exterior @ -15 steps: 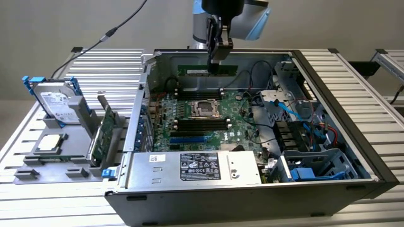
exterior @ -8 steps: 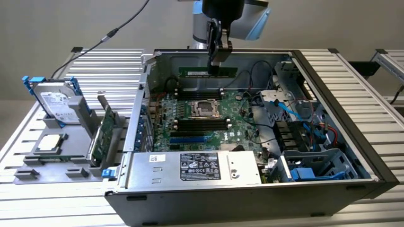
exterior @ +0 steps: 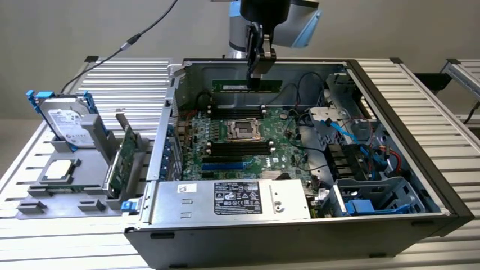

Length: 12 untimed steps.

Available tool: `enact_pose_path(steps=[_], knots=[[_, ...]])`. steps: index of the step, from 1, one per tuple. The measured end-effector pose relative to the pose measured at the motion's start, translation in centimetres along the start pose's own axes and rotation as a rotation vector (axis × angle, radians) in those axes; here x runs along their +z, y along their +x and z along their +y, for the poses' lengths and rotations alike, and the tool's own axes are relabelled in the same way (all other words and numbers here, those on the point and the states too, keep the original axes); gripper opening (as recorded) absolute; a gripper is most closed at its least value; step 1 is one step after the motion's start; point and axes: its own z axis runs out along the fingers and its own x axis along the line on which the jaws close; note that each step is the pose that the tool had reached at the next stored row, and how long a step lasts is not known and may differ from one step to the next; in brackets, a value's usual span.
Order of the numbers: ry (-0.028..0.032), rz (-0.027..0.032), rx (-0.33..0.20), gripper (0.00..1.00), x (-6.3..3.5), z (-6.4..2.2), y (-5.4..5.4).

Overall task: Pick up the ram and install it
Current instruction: 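Insert the ram into the slot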

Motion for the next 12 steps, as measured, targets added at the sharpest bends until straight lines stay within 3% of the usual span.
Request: enact_pose_path(steps=[6, 12], knots=[[0.0002, -0.0001, -0.001, 0.14, 0.08, 0.01, 0.0], [0.0037, -0.0011, 0.000, 0.14, 1.17, 0.46, 0.1]])
